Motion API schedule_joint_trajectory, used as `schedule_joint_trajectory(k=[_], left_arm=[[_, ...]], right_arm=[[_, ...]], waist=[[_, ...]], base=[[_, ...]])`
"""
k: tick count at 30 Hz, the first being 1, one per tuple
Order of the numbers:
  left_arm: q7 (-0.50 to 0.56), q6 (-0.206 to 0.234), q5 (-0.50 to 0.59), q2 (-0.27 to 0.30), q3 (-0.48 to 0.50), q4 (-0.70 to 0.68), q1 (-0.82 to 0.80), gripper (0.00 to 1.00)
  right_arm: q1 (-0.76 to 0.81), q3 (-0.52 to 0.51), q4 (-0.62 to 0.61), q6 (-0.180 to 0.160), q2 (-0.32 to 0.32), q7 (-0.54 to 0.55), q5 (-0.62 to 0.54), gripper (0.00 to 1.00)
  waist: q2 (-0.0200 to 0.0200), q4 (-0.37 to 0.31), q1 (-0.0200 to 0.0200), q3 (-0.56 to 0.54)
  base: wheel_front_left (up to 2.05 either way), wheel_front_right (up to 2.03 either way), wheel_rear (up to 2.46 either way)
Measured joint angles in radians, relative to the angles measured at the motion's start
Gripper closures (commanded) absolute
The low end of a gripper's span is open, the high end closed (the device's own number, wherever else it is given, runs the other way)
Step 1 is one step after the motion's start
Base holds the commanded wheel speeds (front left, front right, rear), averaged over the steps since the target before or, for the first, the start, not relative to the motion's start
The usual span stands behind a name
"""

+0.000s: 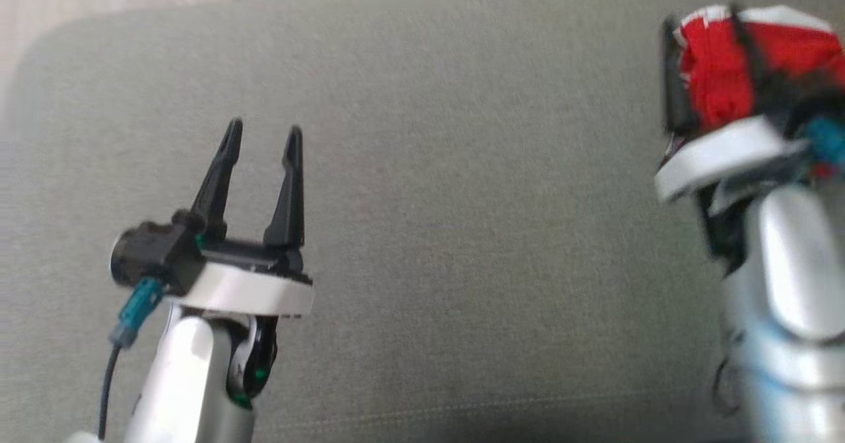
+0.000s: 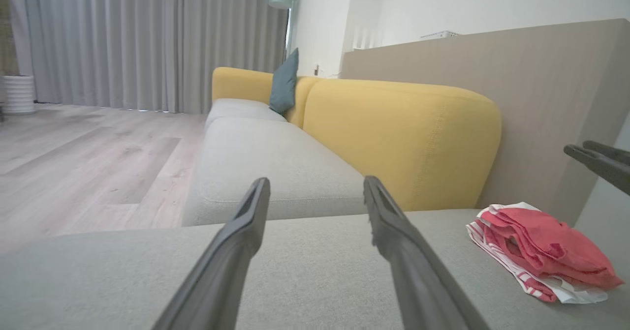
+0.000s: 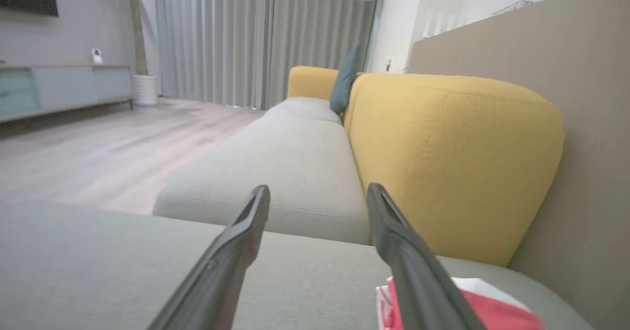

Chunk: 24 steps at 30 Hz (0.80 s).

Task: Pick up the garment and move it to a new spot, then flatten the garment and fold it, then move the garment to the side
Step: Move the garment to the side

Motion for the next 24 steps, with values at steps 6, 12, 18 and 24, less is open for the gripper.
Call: schedule_joint_trajectory(k=[6,12,18,24], left_arm=[[0.000,0.024,-0.011,0.001,0.019,0.014,0.091,0.00],[0.000,0.046,-0.029,0.001,0.022,0.026,0.182,0.00],[0.000,0.050,-0.067,0.001,0.023,-0.019,0.233,0.00],[0.000,0.058,-0.057,0.002,0.029,-0.036,0.254,0.00]], right_arm=[[0.170,-0.009,0.016,0.000,0.059,-0.116,0.044,0.00],[0.325,0.029,0.008,0.000,0.063,-0.206,0.159,0.00],[0.433,0.028,-0.013,0.000,0.066,-0.225,0.220,0.00],[0.473,0.020,-0.035,0.000,0.070,-0.230,0.211,0.00]], waist=[[0.0000,0.032,0.0000,-0.081],[0.0000,0.058,0.0000,-0.138],[0.0000,0.069,-0.0001,-0.161],[0.0000,0.065,-0.0001,-0.161]], base=[[0.00,0.00,0.00],[0.00,0.00,0.00],[0.00,0.00,0.00],[0.00,0.00,0.00]])
